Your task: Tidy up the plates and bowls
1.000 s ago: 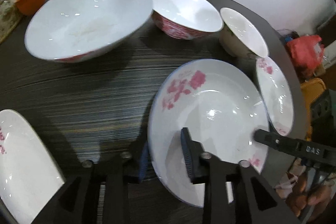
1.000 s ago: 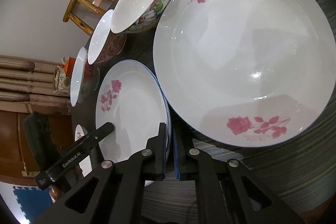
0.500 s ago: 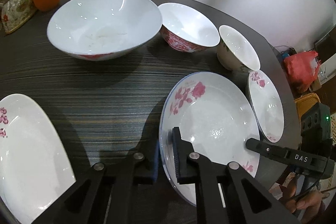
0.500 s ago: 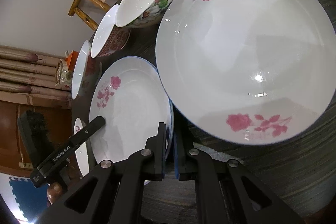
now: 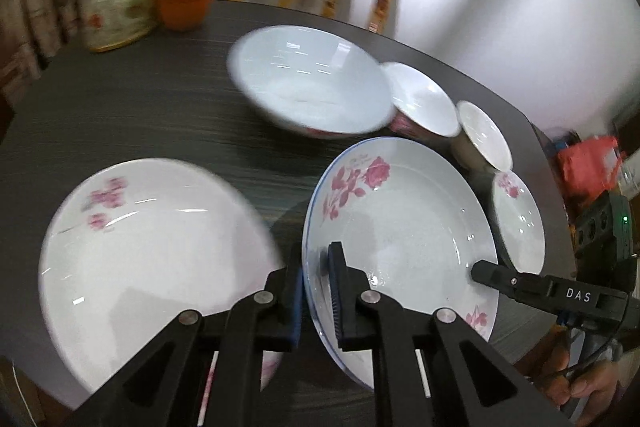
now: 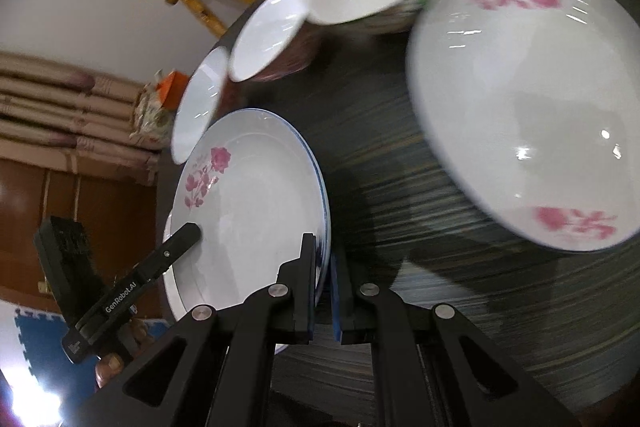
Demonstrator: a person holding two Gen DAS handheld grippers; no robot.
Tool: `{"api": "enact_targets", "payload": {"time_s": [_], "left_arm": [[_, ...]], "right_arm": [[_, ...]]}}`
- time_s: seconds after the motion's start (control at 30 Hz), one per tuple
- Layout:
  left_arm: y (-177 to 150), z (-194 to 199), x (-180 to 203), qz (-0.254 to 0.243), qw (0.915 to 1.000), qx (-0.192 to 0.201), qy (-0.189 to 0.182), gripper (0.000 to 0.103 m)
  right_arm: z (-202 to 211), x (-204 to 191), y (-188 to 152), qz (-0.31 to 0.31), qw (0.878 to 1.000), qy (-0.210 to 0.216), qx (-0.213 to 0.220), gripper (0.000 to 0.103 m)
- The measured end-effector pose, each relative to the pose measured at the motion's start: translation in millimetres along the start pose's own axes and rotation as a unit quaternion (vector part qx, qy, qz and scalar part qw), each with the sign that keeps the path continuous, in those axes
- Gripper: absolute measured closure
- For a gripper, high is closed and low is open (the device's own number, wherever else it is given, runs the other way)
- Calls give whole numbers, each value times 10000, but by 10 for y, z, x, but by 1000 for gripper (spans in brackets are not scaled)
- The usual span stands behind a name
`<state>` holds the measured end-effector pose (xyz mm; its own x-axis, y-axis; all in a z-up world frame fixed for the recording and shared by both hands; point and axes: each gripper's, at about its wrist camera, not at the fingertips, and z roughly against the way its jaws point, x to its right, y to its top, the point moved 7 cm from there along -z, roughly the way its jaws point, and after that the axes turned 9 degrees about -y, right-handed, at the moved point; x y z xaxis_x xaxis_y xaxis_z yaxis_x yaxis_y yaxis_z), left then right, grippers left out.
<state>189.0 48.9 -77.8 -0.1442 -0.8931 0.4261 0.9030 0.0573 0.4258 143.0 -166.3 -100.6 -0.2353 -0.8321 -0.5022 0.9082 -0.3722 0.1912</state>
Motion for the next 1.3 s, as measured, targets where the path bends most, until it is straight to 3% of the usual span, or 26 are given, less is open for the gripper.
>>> {"api": "enact_targets", "payload": {"time_s": [0.3, 0.53, 0.93, 1.2, 1.3], "left_arm": [[-149, 629, -930, 656, 9961, 352, 475, 91], [-289, 752, -1350, 915, 9929, 391, 651, 90], [-457, 605, -1584, 856, 9923, 233, 870, 86], [-441, 624, -1612, 838, 9909, 307, 1004, 86], [-410, 723, -1613, 807, 9885, 505, 1175, 83]], "right_arm": [[-490, -943, -225, 638, 9966, 230, -472, 95], [-834, -1474, -331, 1131, 9915, 37, -647, 95], [-964, -1685, -346, 1868, 9792, -691, -393, 95], [-1078, -1766, -384, 2063, 9731, -993, -277, 93], [-1086, -1783, -384, 2122, 9717, -1015, -221, 93]]}}
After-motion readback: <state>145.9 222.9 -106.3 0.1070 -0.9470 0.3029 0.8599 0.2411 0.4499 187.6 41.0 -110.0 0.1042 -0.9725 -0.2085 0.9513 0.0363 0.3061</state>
